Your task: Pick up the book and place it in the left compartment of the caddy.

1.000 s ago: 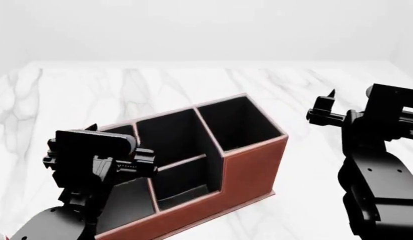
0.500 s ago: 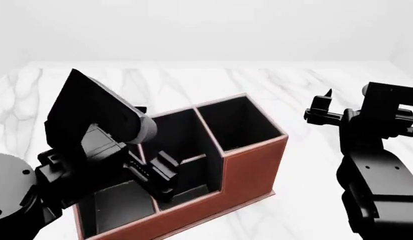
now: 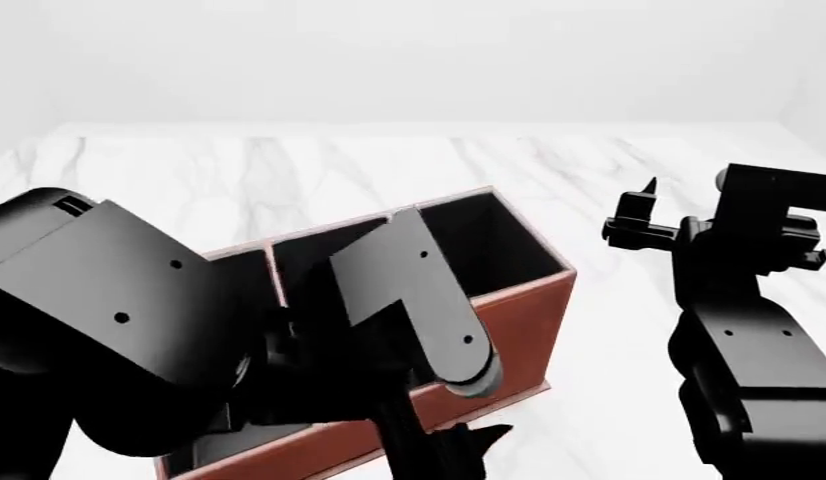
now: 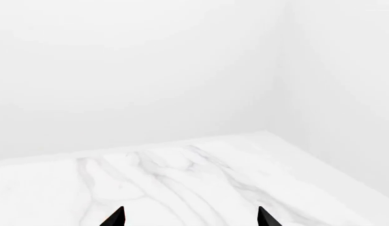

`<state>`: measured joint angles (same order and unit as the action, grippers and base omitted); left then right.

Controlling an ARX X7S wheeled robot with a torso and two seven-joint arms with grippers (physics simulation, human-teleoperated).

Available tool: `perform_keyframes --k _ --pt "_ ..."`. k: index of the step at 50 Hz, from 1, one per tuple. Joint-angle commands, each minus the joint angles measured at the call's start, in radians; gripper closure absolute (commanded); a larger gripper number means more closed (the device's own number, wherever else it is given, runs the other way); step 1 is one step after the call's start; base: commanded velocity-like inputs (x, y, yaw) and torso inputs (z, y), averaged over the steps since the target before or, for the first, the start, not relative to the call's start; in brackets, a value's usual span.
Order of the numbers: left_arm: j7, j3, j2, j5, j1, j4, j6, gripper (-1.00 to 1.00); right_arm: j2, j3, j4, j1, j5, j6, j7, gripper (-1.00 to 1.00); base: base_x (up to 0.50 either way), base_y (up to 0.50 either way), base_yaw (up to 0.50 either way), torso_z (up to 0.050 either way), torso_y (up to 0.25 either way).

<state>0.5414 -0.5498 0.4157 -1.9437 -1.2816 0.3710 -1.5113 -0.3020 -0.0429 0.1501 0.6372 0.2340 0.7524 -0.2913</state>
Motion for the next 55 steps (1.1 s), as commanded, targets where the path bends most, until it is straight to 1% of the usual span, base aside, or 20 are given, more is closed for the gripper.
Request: perform_keyframes --k 1,8,19,29,41,55 --pt "-0.092 -0.095 -0.041 0.055 -0.046 -0.040 -0.008 -1.00 -0.001 0.008 -0.004 0.003 0.002 -0.003 0.000 -1.00 0.00 0.00 0.00 0.000 0.000" --pt "-0.116 -0.148 -0.061 0.053 -0.072 -0.053 -0.007 -1.00 -0.002 0.014 -0.011 0.003 0.001 -0.006 0.000 -1.00 0.00 0.00 0.00 0.000 0.000" --pt "-0.177 -0.227 -0.135 0.078 -0.099 -0.077 -0.002 -1.00 -0.004 0.015 -0.024 0.011 0.003 -0.008 -0.002 -1.00 0.00 0.00 0.00 0.000 0.000" --pt "-0.217 -0.274 -0.159 0.106 -0.088 -0.065 0.014 -1.00 -0.006 0.014 -0.030 0.009 0.006 -0.015 -0.002 -1.00 0.00 0.00 0.00 0.000 0.000" --pt "-0.292 -0.309 -0.165 0.194 -0.054 -0.050 0.029 -1.00 -0.006 0.017 -0.034 0.005 0.009 -0.022 -0.004 -1.00 0.00 0.00 0.00 0.000 0.000" --pt "-0.384 -0.379 -0.215 0.306 -0.027 -0.049 0.052 -1.00 -0.006 0.024 -0.037 0.008 0.011 -0.024 -0.005 -1.00 0.00 0.00 0.00 0.000 0.000"
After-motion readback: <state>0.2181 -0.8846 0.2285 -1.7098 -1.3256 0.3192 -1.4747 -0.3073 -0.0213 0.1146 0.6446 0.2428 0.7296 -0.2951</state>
